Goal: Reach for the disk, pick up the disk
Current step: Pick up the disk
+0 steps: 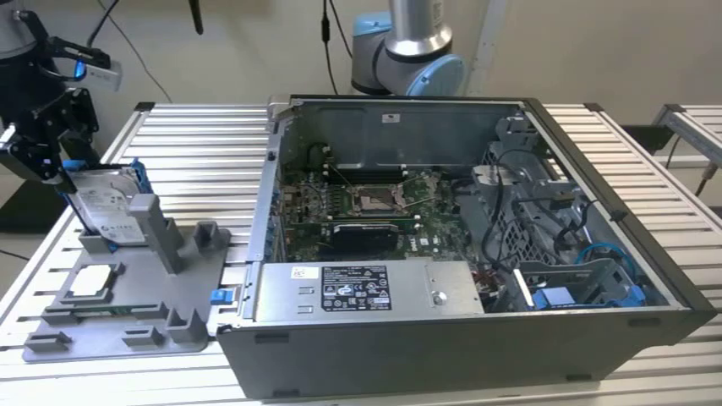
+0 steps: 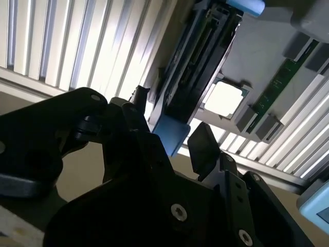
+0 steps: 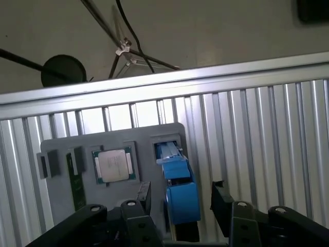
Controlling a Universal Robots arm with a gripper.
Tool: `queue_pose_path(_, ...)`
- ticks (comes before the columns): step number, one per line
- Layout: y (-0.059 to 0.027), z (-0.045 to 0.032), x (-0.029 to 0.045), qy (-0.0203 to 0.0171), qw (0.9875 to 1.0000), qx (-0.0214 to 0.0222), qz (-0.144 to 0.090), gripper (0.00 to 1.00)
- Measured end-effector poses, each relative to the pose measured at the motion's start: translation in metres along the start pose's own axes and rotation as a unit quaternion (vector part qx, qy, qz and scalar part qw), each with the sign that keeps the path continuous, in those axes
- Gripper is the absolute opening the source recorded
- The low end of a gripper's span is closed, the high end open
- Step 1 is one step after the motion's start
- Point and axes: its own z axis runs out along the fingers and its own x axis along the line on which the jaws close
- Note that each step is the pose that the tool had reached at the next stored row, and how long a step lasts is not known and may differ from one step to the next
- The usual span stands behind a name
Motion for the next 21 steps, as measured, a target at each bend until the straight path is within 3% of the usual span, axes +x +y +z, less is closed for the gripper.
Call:
queue_pose_path(15,-0.0008,0.0290,0.0029,-0.0010,0.9999,-0.0001,-0.016,1.00)
queue_pose_path(21,-0.0008,0.0321,0.0029,-0.0020,0.9998,-0.0001,-0.019,1.00)
